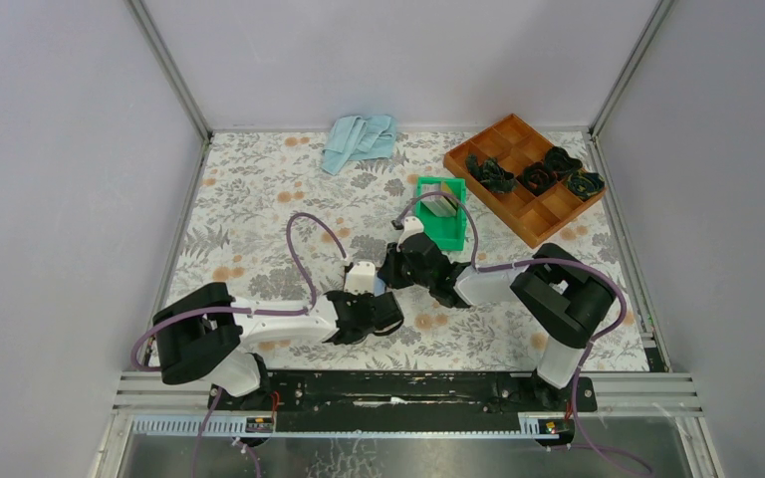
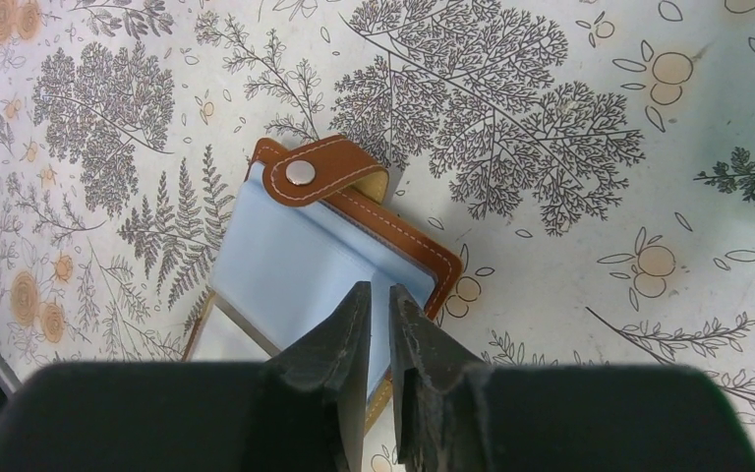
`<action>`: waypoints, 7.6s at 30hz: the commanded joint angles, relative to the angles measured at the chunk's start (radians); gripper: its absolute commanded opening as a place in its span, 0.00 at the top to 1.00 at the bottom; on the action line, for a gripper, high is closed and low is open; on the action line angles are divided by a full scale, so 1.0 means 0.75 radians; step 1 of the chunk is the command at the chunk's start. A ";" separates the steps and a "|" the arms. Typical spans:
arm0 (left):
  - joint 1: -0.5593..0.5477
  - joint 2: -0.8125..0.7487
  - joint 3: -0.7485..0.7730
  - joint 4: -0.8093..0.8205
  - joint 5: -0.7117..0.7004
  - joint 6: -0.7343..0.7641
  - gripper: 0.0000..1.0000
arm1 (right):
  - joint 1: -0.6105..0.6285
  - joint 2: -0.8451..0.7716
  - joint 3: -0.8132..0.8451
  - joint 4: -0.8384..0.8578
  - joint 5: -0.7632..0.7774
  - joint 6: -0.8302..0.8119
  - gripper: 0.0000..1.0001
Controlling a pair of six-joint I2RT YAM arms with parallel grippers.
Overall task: Put the credit cards into the card holder
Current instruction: Open the card holder at the center of the board.
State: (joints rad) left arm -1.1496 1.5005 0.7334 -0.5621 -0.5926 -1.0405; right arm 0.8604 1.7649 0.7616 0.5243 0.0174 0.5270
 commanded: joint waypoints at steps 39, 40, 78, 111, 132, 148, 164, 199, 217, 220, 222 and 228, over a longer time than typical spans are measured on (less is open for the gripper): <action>0.162 0.025 0.029 -0.040 -0.131 0.157 0.87 | 0.040 -0.079 0.031 0.064 -0.166 -0.078 0.76; 0.162 0.023 0.027 -0.040 -0.138 0.152 0.87 | 0.043 -0.065 0.038 0.070 -0.174 -0.073 0.76; 0.167 -0.174 0.057 -0.091 -0.180 0.049 0.79 | 0.044 0.299 0.188 0.197 -0.256 -0.066 0.73; -0.071 -0.381 -0.063 -0.188 -0.143 -0.329 0.78 | 0.043 0.295 0.108 0.165 -0.024 -0.030 0.73; -0.010 -0.183 -0.163 -0.025 -0.214 -0.418 0.75 | 0.045 0.252 0.057 0.152 0.056 0.007 0.73; 0.265 -0.122 -0.147 0.329 -0.089 -0.170 0.75 | 0.078 0.194 -0.027 0.150 0.161 0.069 0.73; 0.389 0.045 -0.098 0.509 0.016 -0.045 0.75 | 0.128 0.106 -0.129 0.165 0.293 0.112 0.73; 0.513 -0.198 0.292 0.214 0.164 0.173 0.71 | 0.207 0.097 -0.137 0.277 0.471 -0.056 0.74; 0.735 0.172 0.532 0.243 0.658 0.329 0.72 | 0.236 0.137 -0.155 0.367 0.533 -0.131 0.81; 0.739 0.226 0.545 0.239 0.710 0.347 0.72 | 0.240 0.133 -0.154 0.367 0.537 -0.141 0.81; 0.739 0.242 0.544 0.235 0.737 0.360 0.72 | 0.240 0.132 -0.154 0.367 0.540 -0.145 0.81; 0.739 0.262 0.546 0.198 0.794 0.399 0.74 | 0.244 0.140 -0.145 0.367 0.539 -0.154 0.81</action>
State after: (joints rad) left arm -0.6003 1.6932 1.1206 -0.4030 -0.0521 -0.7883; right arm 1.0294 1.8484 0.6621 0.8253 0.3847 0.4377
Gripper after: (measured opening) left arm 0.270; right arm 0.195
